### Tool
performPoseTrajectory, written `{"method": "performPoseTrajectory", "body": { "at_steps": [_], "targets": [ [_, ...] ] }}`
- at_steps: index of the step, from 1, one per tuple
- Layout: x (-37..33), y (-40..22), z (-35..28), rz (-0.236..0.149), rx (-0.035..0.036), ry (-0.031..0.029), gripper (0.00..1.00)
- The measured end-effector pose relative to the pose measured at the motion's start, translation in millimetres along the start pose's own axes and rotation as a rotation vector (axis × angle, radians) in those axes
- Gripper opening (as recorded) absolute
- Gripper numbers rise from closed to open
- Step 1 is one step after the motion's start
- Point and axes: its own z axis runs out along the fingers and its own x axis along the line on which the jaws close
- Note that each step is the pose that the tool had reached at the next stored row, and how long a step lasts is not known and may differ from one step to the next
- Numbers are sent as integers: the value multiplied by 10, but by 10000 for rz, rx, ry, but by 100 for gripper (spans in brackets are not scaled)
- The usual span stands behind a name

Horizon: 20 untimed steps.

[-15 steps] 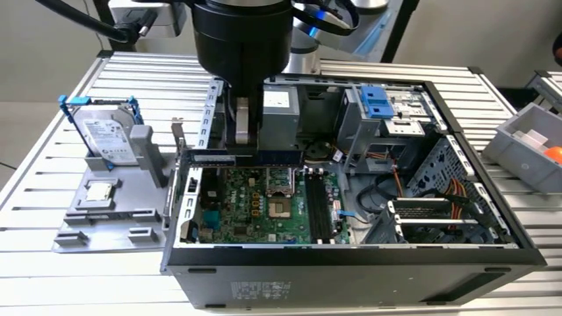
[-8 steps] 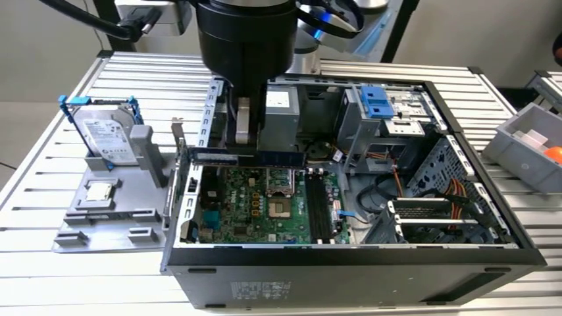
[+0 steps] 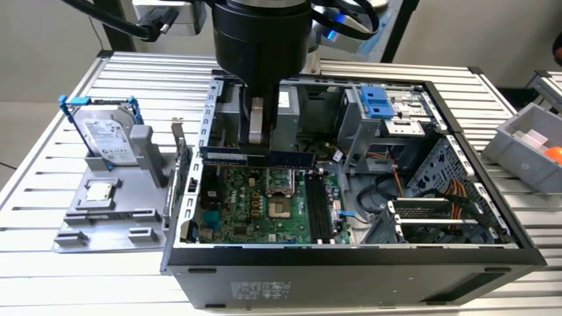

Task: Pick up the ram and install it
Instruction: 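Pick up the ram and move it above insertion slot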

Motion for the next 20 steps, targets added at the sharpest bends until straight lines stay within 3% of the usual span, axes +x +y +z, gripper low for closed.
{"method": "performPoseTrajectory", "body": {
  "at_steps": [20],
  "targets": [
    [-42,-359,-4,0,0,-1,0]
  ]
}}
